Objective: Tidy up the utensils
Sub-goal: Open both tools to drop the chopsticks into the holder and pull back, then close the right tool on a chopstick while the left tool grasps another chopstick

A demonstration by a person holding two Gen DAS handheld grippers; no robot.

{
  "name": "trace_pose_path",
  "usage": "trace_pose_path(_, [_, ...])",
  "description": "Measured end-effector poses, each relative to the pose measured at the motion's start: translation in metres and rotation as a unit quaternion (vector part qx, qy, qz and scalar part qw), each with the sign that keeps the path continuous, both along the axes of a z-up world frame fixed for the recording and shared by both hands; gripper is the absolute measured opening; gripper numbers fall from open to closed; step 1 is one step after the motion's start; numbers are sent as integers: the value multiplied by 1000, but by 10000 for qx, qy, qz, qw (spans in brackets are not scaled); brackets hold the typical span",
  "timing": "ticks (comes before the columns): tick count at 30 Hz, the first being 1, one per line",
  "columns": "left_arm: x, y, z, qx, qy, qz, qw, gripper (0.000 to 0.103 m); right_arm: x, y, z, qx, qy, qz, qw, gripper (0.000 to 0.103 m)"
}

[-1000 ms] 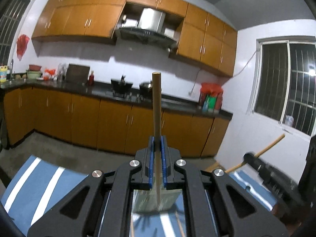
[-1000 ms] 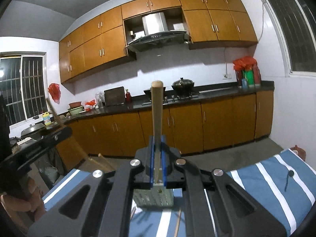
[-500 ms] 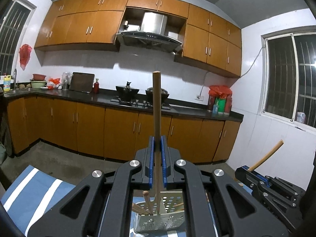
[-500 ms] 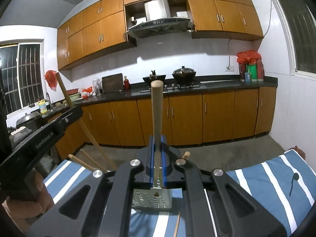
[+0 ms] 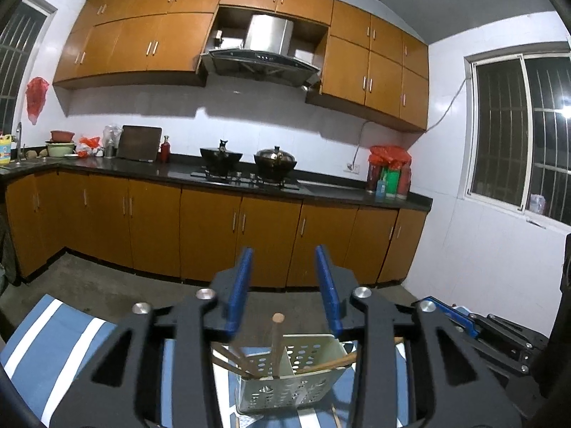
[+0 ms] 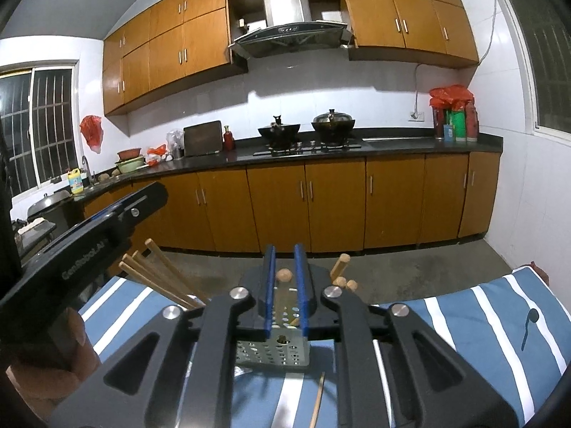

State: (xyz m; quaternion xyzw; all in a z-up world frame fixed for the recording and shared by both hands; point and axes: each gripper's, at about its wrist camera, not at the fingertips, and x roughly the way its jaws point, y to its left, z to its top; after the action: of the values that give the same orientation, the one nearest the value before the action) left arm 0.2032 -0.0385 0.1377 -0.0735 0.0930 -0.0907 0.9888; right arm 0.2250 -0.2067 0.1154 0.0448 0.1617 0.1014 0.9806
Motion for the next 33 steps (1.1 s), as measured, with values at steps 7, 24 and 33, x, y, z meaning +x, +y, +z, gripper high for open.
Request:
trace_pose_path(7, [-13,12,4,-169,-13,27,9999,38,-22,-12,7,84,-179,-138,9997,24])
trace_pose_path(24, [-64,68,-145,269,2263,566,9721,45,-56,-36,-154,-160,2006,-279,9791,32])
trace_pose_path(33, [-65,37,-192,510,3003,46,9525,45,-69,1,-205,-501,2641,123,9631,32])
